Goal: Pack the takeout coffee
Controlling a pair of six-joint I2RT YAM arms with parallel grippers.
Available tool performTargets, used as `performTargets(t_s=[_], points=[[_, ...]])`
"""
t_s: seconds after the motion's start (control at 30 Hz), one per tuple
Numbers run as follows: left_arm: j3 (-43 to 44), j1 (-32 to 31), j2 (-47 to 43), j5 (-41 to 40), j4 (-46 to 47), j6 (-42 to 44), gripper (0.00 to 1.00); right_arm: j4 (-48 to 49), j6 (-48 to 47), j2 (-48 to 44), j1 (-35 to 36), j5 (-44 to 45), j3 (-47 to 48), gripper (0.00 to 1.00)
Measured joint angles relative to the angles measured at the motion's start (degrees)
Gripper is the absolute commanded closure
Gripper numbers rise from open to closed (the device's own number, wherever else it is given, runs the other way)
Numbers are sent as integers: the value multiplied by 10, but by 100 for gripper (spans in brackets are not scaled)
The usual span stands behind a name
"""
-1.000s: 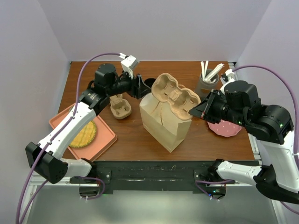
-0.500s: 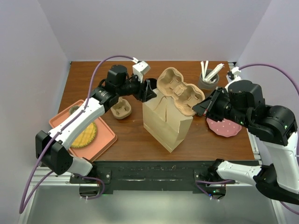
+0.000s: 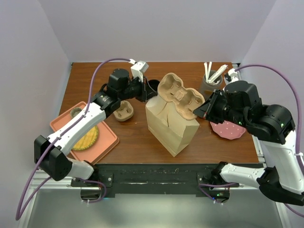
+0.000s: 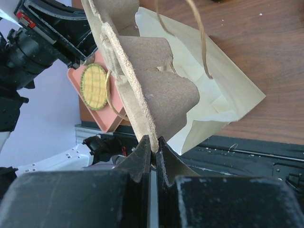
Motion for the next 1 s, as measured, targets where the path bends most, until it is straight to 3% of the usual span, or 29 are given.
performTargets(t_s=[0.37,0.5,0.67,1.0], points=[[-3,-11,-29,-92,-19,-105,100,-3,-8,32,0,-28,21,100],[0,-11,-34,-93,-29,-80,66,-3,-8,44,0,-25,50,100],[26,-11,-23,-80,-63,-11,49,-3,-13,54,0,-12,78,100],[97,-11,54,6,-78,67,49,-3,-17,42,0,19,88,100]])
